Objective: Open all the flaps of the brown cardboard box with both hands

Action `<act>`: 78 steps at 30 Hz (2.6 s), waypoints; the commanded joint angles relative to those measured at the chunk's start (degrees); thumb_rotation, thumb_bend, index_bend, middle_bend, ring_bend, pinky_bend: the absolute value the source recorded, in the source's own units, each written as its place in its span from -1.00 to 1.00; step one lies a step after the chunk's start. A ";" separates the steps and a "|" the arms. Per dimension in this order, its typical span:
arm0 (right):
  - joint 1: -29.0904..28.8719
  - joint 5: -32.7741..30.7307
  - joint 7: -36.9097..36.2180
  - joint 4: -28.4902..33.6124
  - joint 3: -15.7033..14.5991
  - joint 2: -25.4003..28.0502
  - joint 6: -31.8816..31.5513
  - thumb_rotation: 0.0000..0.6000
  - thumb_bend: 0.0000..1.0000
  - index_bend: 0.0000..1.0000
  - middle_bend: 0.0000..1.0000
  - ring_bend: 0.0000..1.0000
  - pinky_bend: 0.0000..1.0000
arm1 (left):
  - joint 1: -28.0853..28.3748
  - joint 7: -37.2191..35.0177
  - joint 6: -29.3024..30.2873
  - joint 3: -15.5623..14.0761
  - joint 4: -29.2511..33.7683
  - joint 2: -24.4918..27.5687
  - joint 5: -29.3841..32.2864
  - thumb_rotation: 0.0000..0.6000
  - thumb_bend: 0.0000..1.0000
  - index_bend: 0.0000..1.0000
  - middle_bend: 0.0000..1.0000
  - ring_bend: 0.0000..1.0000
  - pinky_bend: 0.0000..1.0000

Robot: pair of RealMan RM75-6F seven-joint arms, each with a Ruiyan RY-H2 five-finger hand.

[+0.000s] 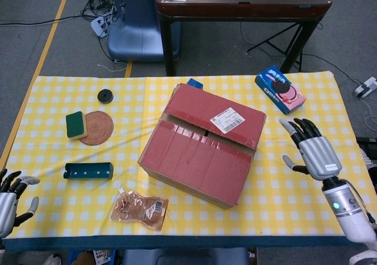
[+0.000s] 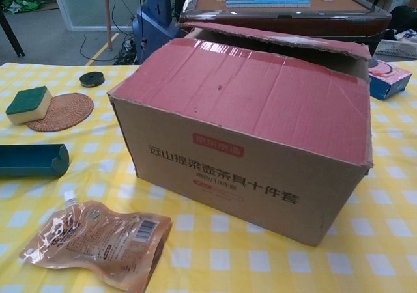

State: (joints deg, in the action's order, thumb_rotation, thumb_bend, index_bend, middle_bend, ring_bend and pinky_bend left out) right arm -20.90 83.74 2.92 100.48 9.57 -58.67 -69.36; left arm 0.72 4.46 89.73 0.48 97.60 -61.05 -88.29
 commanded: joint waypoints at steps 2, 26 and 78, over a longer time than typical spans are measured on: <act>-3.71 -2.88 1.13 -1.24 1.83 -2.51 4.25 1.00 -0.44 -0.99 -0.69 -0.85 -0.85 | -0.34 -0.42 0.18 -0.13 -0.47 -0.07 0.22 1.00 -0.13 -0.17 -0.36 -0.69 -1.00; -12.13 -7.34 2.30 -10.19 3.62 -12.14 9.72 1.00 -0.39 -0.99 -0.69 -0.85 -0.85 | -0.39 -1.14 -0.56 0.23 -1.63 -0.52 1.10 1.00 -0.13 -0.17 -0.36 -0.69 -1.00; -20.77 -27.23 1.01 -33.08 13.76 -18.64 13.58 1.00 -0.35 -0.99 -0.72 -0.85 -0.85 | 0.09 -1.71 -0.67 1.52 -2.06 0.51 1.53 1.00 -0.13 -0.17 -0.36 -0.69 -1.00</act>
State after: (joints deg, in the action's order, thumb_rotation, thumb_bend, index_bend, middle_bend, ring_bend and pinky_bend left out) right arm -42.67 55.32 4.62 65.50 23.97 -78.52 -54.96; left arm 0.74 2.72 89.05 1.94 95.49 -60.60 -86.70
